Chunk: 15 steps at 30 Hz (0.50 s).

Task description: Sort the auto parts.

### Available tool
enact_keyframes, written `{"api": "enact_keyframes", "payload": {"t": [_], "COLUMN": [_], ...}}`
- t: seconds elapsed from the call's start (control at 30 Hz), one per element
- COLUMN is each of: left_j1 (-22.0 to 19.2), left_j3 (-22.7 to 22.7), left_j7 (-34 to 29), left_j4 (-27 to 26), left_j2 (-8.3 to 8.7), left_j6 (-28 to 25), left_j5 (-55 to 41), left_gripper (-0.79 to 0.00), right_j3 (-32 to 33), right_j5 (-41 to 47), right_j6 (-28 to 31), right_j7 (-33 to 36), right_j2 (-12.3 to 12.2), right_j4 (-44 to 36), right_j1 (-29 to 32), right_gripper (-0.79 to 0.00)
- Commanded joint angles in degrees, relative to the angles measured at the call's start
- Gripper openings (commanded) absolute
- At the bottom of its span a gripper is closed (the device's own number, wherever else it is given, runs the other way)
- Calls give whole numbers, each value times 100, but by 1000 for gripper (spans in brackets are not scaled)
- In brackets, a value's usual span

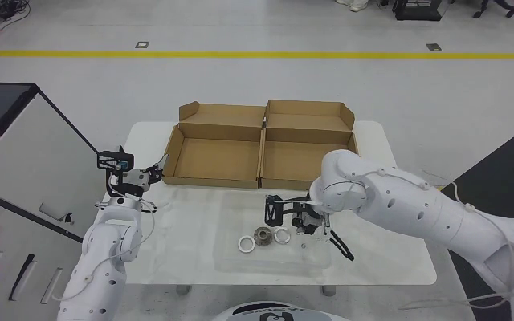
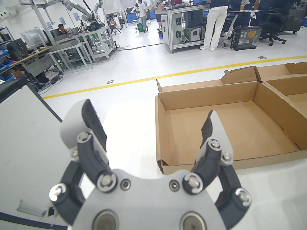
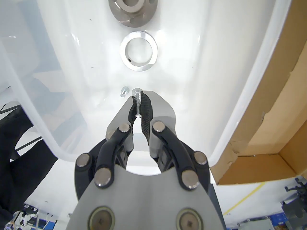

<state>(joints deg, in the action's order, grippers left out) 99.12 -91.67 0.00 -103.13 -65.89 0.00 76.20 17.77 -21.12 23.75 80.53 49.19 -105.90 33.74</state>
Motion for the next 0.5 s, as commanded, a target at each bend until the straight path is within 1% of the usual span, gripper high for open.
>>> {"api": "enact_keyframes", "payload": {"t": [0.0,0.23,0.33,0.47], "left_j1": [0,0,0,0], "left_j3": [0,0,0,0], "left_j7": [0,0,0,0], "left_j4": [0,0,0,0], "left_j2": [0,0,0,0], "left_j6": [0,0,0,0], "left_j5": [0,0,0,0], "left_gripper": [0,0,0,0], "right_j3": [158,815,1101,1473], "right_j5": [79,243,249,148], "right_j6": [122,914,1437,2280], "right_j7": [-122,-914,-1436,-2279], "right_j2": [-148,-769,-1037,-1369], "right_j4": [-105,-188,-142,3], "right_j1": [99,718,1024,1423], "right_gripper": [-785,-785,-785,-785]}}
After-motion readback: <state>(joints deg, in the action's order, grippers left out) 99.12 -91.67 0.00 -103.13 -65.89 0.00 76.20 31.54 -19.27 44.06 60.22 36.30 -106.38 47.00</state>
